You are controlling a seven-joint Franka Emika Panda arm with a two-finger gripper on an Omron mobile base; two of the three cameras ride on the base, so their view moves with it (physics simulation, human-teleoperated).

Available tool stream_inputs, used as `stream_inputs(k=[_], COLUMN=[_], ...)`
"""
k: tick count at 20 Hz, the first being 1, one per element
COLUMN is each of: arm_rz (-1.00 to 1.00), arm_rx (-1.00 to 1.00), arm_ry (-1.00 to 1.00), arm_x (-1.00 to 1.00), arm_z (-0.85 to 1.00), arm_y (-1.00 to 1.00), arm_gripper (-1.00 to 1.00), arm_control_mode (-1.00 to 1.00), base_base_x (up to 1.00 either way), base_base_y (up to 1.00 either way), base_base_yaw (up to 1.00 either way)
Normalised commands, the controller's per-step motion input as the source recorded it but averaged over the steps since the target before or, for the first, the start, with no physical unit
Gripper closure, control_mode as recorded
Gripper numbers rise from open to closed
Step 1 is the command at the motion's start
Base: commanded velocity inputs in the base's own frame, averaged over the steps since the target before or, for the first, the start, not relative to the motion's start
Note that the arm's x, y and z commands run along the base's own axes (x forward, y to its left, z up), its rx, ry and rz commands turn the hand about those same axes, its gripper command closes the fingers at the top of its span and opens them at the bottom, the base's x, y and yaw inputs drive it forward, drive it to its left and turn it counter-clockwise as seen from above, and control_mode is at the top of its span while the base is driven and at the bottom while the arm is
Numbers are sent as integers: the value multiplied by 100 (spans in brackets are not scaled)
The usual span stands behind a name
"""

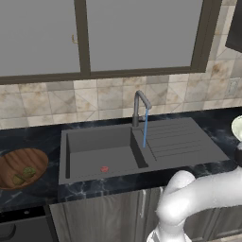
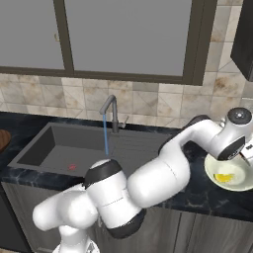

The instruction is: Pick the kiwis from the sink and place them in one bowl. Place the lemon wedge in the other bowl. Then turn off the sink faucet.

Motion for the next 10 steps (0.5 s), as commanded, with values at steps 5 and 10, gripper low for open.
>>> stream_inputs(k=[5,10], arm_rz=[27,27], arm_rx=[0,-5], arm_ry=[-10,-10], arm_x=[-14,-12], arm_z=[18,1], arm_y=[100,100], arm_gripper=[-100,-100], arm_control_mode=[-100,-100], base_base_x=[0,0], base_base_y=[0,0], base_base_yaw=[0,0])
